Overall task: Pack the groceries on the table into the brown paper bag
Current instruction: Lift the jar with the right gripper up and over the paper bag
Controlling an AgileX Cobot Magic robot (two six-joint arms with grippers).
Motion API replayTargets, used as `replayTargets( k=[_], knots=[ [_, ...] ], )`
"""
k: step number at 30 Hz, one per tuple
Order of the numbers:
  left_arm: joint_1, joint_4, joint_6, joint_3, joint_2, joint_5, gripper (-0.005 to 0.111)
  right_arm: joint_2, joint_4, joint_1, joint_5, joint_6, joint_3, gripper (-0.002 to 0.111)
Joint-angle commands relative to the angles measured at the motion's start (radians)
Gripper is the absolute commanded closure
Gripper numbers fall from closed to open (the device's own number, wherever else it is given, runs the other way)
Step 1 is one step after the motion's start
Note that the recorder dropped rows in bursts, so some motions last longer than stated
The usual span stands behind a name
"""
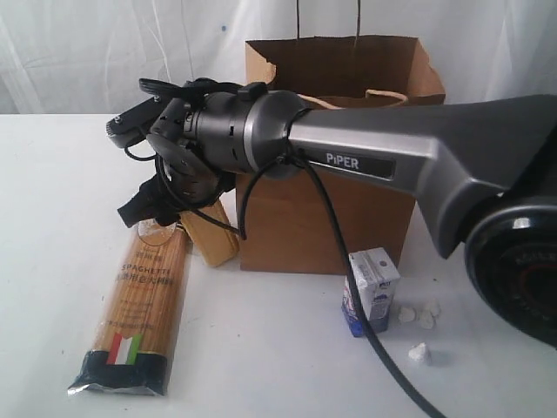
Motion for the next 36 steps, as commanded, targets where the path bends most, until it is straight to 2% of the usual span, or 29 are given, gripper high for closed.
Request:
replayTargets(
  k=[1, 3, 5, 16, 19, 23, 26, 30, 36],
  knots=[
    [-0.008, 0.011, 0.000, 0.004, -0.004, -0.004, 0.106, -0.005, 0.009, -0.004, 0.005, -0.002, 0.002, 0.071],
    [-0.008, 0.011, 0.000, 0.004, -0.004, -0.004, 0.106, -0.016, 0.009, -0.002, -0.001, -0.002, 0.002, 0.092],
    [-0.008, 0.011, 0.000, 0.004, -0.004, -0.004, 0.106, -0.033, 0.009, -0.002, -0.008, -0.002, 0.002, 0.108],
    [-0.008, 0.011, 0.000, 0.004, -0.004, -0.004, 0.106, -0.235, 0.046, 0.000, 0.049, -0.042, 0.002, 0.108],
    [-0.008, 0.011, 0.000, 0.004, -0.004, -0.004, 0.106, -0.297, 0.156, 0.000, 0.077, -0.156, 0.002, 0.108],
    [-0.008, 0.011, 0.000, 0.004, -0.004, -0.004, 0.106, -0.386, 0.493, 0.000, 0.191, -0.505, 0.002, 0.108],
    [-0.008, 0.011, 0.000, 0.004, -0.004, -0.004, 0.106, -0.453, 0.665, 0.000, 0.257, -0.605, 0.002, 0.108],
    [-0.008, 0.011, 0.000, 0.004, -0.004, -0.004, 0.106, -0.537, 0.742, 0.000, 0.263, -0.624, 0.002, 0.108],
    [-0.008, 0.011, 0.000, 0.004, -0.004, -0.004, 0.106, -0.695, 0.695, 0.000, 0.283, -0.642, 0.002, 0.108]
  ],
)
